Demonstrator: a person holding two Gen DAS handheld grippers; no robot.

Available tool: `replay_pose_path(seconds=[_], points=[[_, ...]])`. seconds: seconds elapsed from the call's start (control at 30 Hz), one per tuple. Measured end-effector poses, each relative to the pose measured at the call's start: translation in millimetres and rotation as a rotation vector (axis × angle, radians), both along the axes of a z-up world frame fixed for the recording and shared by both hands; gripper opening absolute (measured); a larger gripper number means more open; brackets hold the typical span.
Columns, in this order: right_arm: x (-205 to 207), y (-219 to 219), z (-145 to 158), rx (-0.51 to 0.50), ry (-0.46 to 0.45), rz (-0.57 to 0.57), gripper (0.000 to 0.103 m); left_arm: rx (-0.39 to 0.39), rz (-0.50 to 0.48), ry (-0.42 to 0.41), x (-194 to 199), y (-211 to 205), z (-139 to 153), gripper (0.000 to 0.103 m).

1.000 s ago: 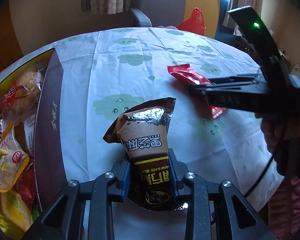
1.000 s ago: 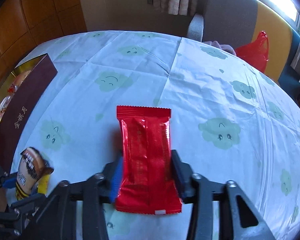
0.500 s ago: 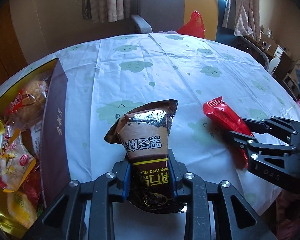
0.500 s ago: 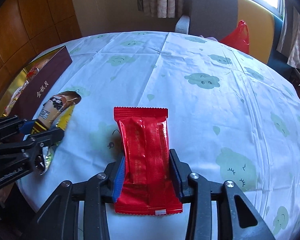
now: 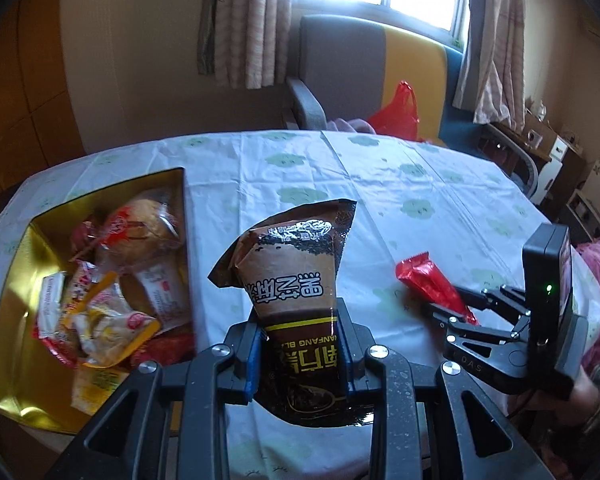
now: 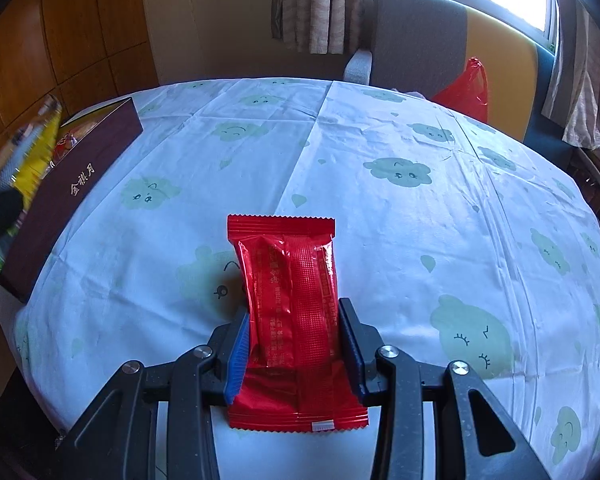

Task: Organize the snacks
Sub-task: 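Carry the brown-gold snack into the gold tin and open the left tool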

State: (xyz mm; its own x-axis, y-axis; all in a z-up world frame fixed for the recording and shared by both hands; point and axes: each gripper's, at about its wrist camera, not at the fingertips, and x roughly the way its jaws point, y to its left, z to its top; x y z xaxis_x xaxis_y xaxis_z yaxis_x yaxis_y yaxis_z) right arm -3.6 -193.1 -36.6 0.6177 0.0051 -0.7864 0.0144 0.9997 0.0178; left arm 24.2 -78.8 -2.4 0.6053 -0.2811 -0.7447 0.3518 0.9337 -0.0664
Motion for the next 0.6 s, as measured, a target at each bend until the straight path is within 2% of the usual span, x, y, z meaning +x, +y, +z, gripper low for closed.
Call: replay_pose_path(seconds=[0.2,0.6], points=[[-1.3,0.5,-0.2,-0.003,-0.010,-0.005,0.041,-0.001,0.063,-0.027,-2.6,26.3,12.7,0.031],[-2.9,1.0,-0.2,-0.004,-0.020,-0.010,0.041,0.017,0.195,-0.037,0.0,78.0,13.8,0.031]])
